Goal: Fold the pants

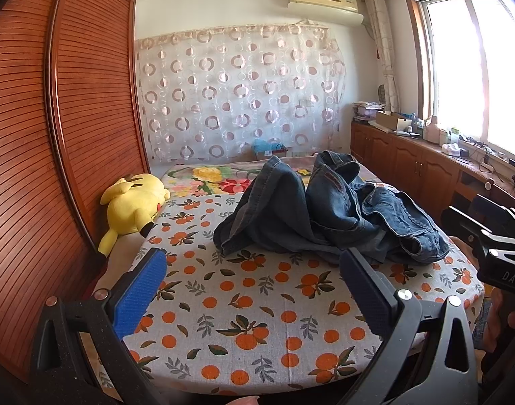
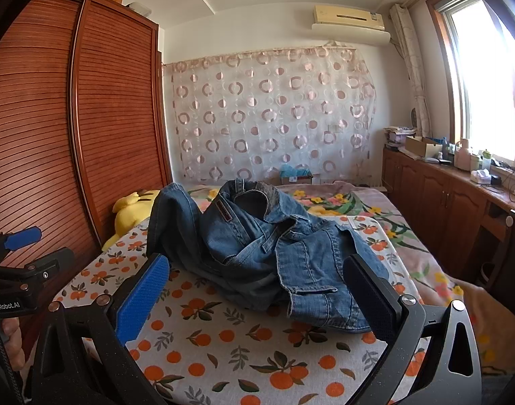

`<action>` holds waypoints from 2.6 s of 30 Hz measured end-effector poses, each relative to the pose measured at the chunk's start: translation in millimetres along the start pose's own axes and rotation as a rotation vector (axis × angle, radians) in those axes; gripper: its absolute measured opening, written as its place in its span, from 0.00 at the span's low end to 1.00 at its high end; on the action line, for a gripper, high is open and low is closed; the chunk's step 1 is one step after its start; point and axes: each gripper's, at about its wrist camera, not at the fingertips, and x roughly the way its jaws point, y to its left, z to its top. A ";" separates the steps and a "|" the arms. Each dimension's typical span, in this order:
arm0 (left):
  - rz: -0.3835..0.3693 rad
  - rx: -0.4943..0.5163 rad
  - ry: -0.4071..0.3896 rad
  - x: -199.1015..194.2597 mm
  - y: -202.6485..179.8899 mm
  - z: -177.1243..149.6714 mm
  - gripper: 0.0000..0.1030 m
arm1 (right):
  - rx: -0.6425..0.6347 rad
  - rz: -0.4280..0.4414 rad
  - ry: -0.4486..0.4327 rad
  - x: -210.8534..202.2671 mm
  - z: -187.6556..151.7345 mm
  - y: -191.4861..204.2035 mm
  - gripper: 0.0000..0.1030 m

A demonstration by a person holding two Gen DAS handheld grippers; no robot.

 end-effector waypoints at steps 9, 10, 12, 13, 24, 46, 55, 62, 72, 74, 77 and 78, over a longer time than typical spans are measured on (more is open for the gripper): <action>0.001 0.001 -0.003 -4.2 0.0 6.2 1.00 | -0.001 0.000 0.000 0.3 0.5 0.5 1.00; -0.001 0.000 -0.003 -4.6 0.1 6.6 1.00 | 0.000 0.001 -0.001 0.1 0.3 0.4 1.00; 0.000 0.000 -0.003 -4.3 0.0 6.2 1.00 | 0.001 0.001 -0.002 0.1 0.7 0.5 1.00; 0.001 0.001 -0.004 -4.9 0.0 6.6 1.00 | 0.000 0.001 -0.002 0.1 0.7 0.6 1.00; 0.001 0.000 -0.006 -4.9 -0.1 6.0 1.00 | 0.001 0.001 0.001 0.2 0.9 0.8 1.00; -0.035 0.009 0.089 32.2 2.8 1.9 1.00 | -0.011 -0.004 0.067 19.4 -2.3 -24.8 1.00; -0.074 0.028 0.154 72.5 9.8 -13.9 1.00 | -0.029 -0.020 0.159 49.1 -4.8 -41.1 0.85; -0.113 0.031 0.196 93.9 9.9 -21.2 1.00 | -0.049 0.012 0.262 67.5 -6.5 -47.0 0.74; -0.129 0.028 0.236 120.1 16.2 -24.1 0.99 | -0.204 -0.002 0.391 78.3 -0.9 -37.6 0.14; -0.132 0.016 0.244 120.5 19.6 -26.0 0.99 | -0.224 -0.024 0.351 62.0 10.3 -41.6 0.08; -0.143 0.000 0.243 118.6 23.4 -26.6 0.99 | -0.208 -0.076 0.268 29.4 37.4 -60.6 0.06; -0.147 -0.004 0.241 117.6 24.3 -26.4 0.99 | -0.197 -0.103 0.240 20.2 45.3 -70.3 0.06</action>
